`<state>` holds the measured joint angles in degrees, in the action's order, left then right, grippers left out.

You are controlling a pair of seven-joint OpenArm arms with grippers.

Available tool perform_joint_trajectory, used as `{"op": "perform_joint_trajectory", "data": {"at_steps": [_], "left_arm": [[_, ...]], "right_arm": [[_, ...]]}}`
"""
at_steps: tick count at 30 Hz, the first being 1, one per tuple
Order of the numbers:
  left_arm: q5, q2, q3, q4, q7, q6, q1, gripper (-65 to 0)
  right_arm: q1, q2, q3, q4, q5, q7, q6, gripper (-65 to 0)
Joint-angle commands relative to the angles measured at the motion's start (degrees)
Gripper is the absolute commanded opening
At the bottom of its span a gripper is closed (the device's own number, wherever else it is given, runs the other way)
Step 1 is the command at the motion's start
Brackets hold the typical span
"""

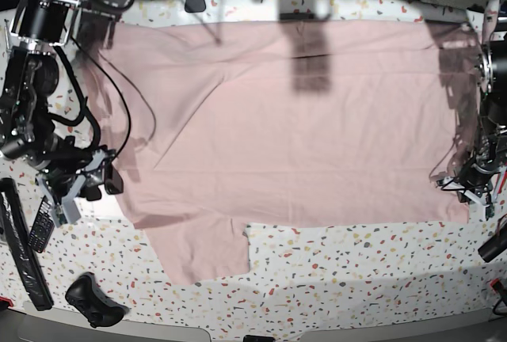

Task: Fold the T-shirt properly
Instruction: 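Move both grippers to the opposite shirt edge and pinch it, then lift the pinched edge with both grippers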

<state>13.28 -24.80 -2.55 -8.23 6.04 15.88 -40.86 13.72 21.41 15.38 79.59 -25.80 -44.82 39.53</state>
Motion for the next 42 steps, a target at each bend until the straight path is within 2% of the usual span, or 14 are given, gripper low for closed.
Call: {"op": "perform_joint_trajectory", "data": {"at_steps": [1, 5, 8, 11, 15, 19, 20, 22, 23, 28, 31, 34, 42], "left_arm": [[0.22, -0.96, 0.09, -0.63, 1.31, -0.42, -1.84, -65.0], [0.22, -0.74, 0.07, -0.63, 1.05, 0.33, -1.81, -65.0], [0.22, -0.79, 0.09, -0.63, 0.83, 0.37, -1.81, -65.0], [0.22, -0.79, 0.09, -0.63, -0.17, 0.39, -1.81, -65.0], [0.22, -0.79, 0.09, -0.63, -0.26, 0.39, -1.79, -65.0], [0.22, -0.79, 0.09, -0.63, -0.24, 0.39, -1.79, -65.0], [0.22, -0.79, 0.09, -0.63, -0.24, 0.39, -1.79, -65.0], [0.22, -0.79, 0.07, -0.63, -0.24, 0.39, -1.79, -65.0], [0.22, -0.79, 0.09, -0.63, -0.24, 0.42, -1.79, -65.0], [0.24, -0.79, 0.09, -0.63, -0.24, 0.55, -1.79, -65.0], [0.22, -0.79, 0.09, -0.63, -0.42, 2.25, -1.77, -65.0], [0.24, -0.76, 0.09, -0.63, -0.39, 2.99, -1.64, -65.0], [0.22, -0.79, 0.09, -0.63, -0.35, 2.99, -1.46, -65.0]], "right_arm": [[3.10, 1.36, 0.17, -0.04, -1.40, 2.16, 0.47, -31.8], [11.02, 1.97, -1.62, -7.76, -1.29, 1.62, 0.47, -30.7], [18.12, 1.90, -4.61, -17.44, -1.33, -2.10, 0.22, -30.8], [24.35, 1.90, -7.85, -27.36, -0.98, -3.06, 0.13, -30.8], [30.25, 1.22, -11.43, -38.49, 2.49, -2.43, 0.13, -30.8], [32.72, -0.87, -12.44, -47.43, 7.76, 1.49, 0.02, -30.8], [32.87, -1.42, -12.44, -49.31, 8.85, 2.32, -0.57, -30.8], [32.76, -2.43, -12.44, -52.33, 10.40, 2.86, -3.93, -30.8], [32.57, -2.75, -12.46, -53.33, 11.28, 2.89, -5.46, -30.8], [31.82, -3.17, -12.44, -54.12, 13.86, 4.70, -5.92, -31.0], [31.95, -2.89, -12.44, -54.12, 17.05, 5.66, -6.84, -31.0], [32.70, -1.79, -12.44, -54.12, 16.11, 7.37, -7.15, -30.9], [34.38, -0.15, -12.44, -54.12, 15.37, 7.32, -7.02, -31.0]]}}
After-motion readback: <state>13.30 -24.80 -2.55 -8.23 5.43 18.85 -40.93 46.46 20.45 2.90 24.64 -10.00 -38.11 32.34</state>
